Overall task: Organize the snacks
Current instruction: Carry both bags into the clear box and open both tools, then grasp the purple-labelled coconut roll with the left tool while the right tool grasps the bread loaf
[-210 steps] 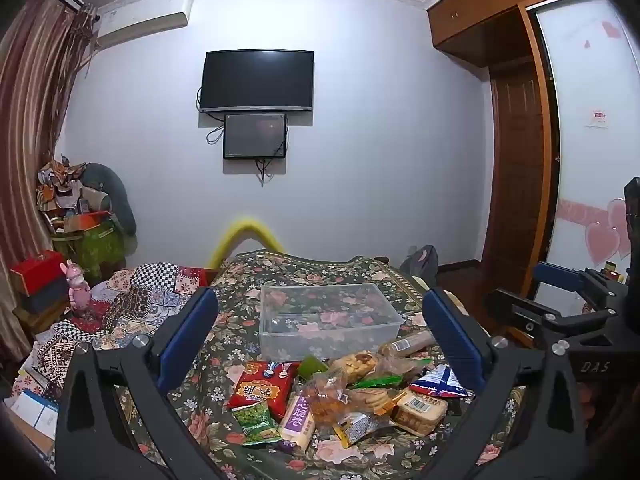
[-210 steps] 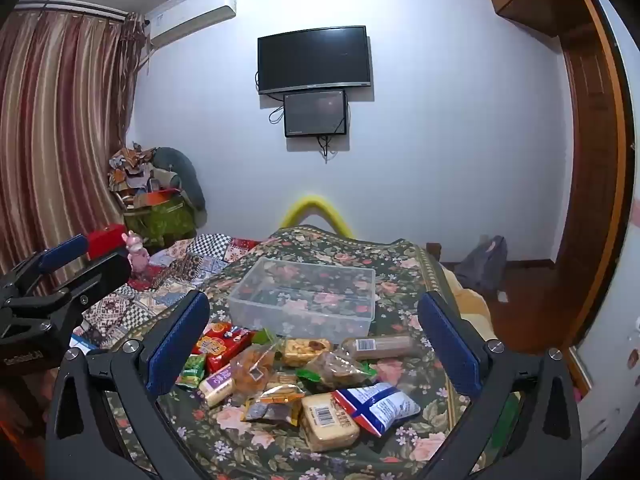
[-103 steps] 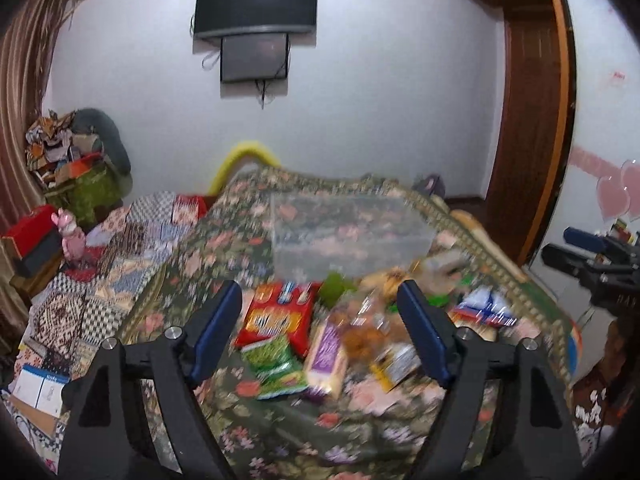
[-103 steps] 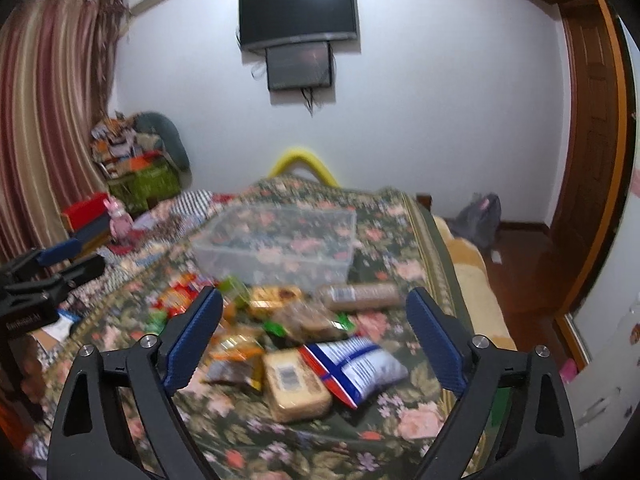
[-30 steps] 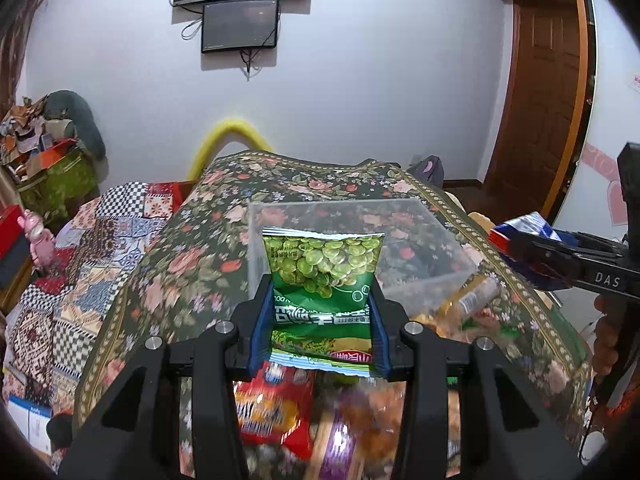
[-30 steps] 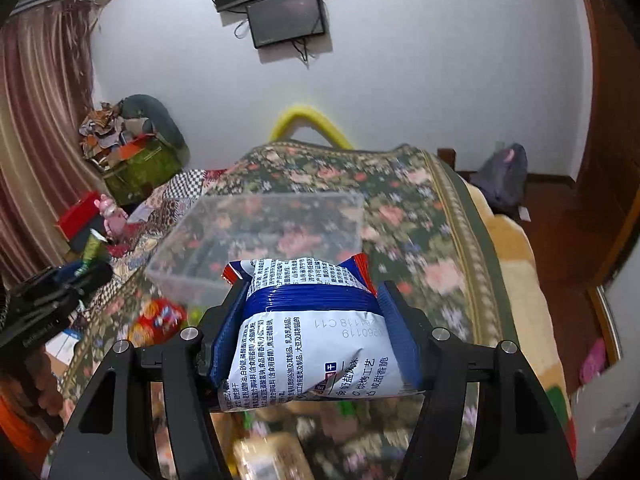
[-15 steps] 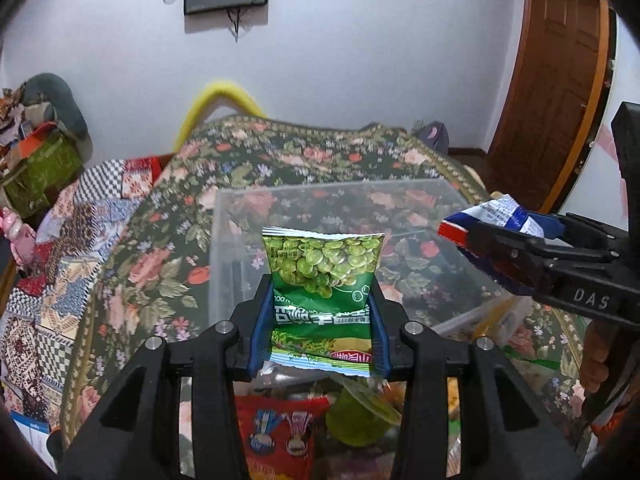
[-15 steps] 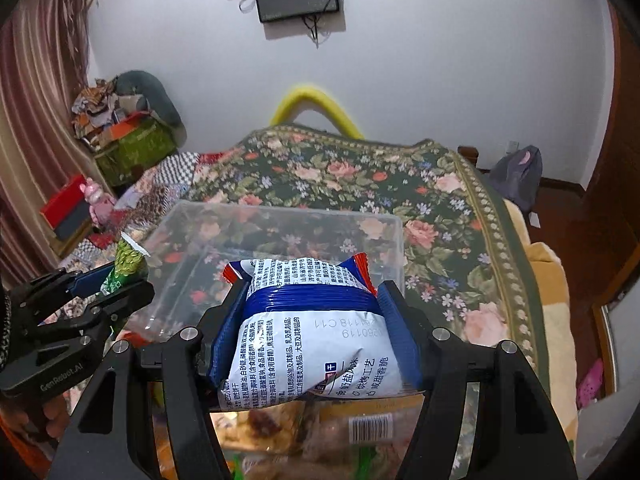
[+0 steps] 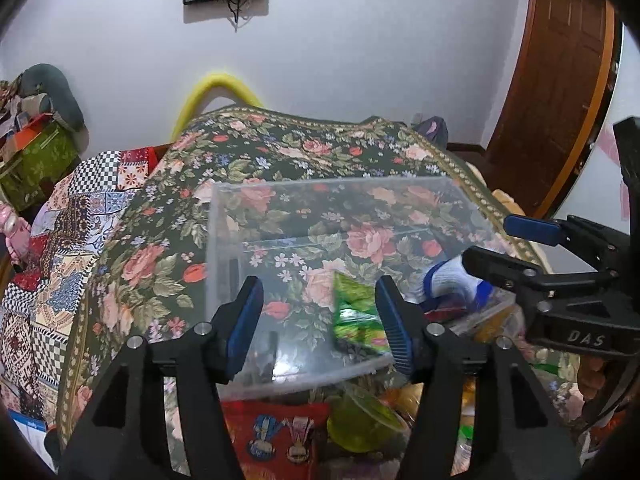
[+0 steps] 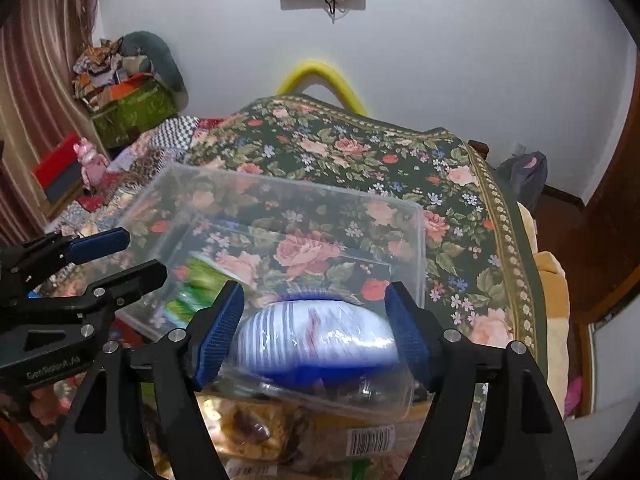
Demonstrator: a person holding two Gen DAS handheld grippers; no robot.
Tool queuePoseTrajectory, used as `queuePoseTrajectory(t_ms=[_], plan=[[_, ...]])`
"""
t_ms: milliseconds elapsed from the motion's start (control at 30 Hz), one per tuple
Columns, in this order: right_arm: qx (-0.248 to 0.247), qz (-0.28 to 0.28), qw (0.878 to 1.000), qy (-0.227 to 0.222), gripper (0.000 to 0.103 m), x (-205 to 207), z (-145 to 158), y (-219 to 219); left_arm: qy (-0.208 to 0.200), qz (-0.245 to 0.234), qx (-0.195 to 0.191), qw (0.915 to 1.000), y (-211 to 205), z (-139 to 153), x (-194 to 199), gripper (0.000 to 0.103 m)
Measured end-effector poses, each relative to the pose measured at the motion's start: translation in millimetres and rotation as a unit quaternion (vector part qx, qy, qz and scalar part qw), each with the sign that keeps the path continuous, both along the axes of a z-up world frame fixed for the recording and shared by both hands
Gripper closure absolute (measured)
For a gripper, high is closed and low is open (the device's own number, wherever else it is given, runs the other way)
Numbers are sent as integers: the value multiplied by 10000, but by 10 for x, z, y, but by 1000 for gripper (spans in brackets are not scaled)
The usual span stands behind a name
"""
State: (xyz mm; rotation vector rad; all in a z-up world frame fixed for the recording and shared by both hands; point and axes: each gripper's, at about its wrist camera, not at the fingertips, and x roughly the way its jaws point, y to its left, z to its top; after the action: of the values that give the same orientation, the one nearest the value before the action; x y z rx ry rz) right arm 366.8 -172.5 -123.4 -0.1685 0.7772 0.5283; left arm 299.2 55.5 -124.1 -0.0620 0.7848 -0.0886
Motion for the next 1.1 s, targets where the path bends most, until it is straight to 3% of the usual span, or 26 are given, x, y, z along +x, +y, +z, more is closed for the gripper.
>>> queuePoseTrajectory(t_ms=[200,400,733,1100], plan=[[212,18,9995,-220,33,-293,230,-196,-153,-77,-14,9999,53,233,-393,42],[422,-20,9987,-270,33,-677,284,-506,-61,-207,23,9998,24,246,-855,41],[405,-147,9989,197,33,-1123,-102,-783,410,-313,72,9986,-53,-172,-1500,41],[312,-59,9960,836,33,-1410,-590,-837,900,-259,-24,9956,-81,-722,-1678,42]])
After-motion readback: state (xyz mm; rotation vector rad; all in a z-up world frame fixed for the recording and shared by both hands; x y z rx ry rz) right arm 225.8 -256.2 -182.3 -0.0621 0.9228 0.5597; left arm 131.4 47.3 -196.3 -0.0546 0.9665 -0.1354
